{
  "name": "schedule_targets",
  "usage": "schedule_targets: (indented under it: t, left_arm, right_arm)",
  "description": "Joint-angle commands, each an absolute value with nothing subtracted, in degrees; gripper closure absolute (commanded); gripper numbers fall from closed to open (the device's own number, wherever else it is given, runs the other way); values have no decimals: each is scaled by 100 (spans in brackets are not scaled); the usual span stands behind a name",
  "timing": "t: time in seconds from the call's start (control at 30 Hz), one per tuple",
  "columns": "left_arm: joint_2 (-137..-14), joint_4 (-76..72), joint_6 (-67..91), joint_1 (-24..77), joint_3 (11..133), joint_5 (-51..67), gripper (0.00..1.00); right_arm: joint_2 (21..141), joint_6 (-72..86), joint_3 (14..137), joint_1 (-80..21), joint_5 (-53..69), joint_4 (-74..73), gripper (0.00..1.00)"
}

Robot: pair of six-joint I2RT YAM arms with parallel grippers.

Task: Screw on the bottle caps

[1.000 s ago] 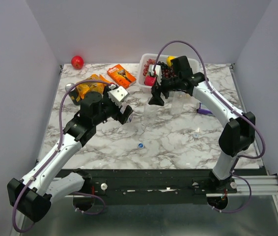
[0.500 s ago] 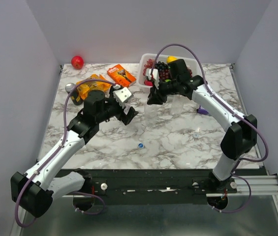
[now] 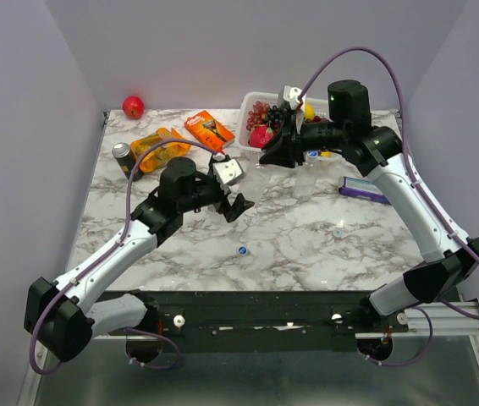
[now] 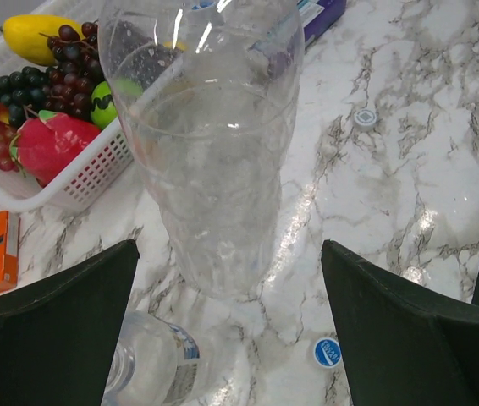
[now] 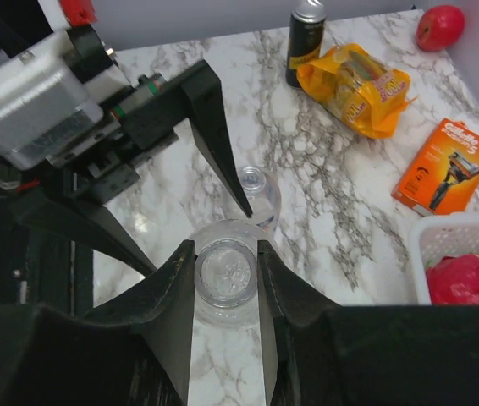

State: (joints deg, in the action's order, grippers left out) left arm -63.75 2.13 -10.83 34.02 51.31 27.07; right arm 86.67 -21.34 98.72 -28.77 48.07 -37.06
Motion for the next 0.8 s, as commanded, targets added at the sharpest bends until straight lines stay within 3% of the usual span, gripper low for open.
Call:
schedule_targets:
  t: [0.0, 0.3, 0.5, 0.57, 0.63, 0.67, 0.77]
  left_arm:
    - [-6556, -149, -1028, 3533, 5142, 2865, 1]
    - [-6741, -194, -1134, 3674, 5159, 2848, 4]
    - [-6750, -9, -1300, 3683, 5186, 2953, 17]
    - [-6733, -9, -1310, 3683, 5177, 3023, 26]
    - [-6680, -9, -1231, 3683, 5168, 3006, 33]
    - [-6654, -17, -1204, 3683, 5168, 2980, 37]
    - [-6426, -9, -1143, 3648, 5124, 2805, 42]
  right_arm:
    - [8640, -1328, 10046, -2874, 5518, -3552, 93]
    - [8482, -844, 9950, -2874, 5836, -3225, 93]
    - [8323, -852, 9704, -2874, 5906, -3199, 92]
    - [8297, -870, 9651, -2874, 5924, -3199, 90]
    - [8306, -905, 9598, -2874, 5889, -3260, 81]
    - [8253, -957, 9580, -2874, 5793, -3278, 62]
    - [8113, -1098, 9755, -2865, 4995, -3357, 38]
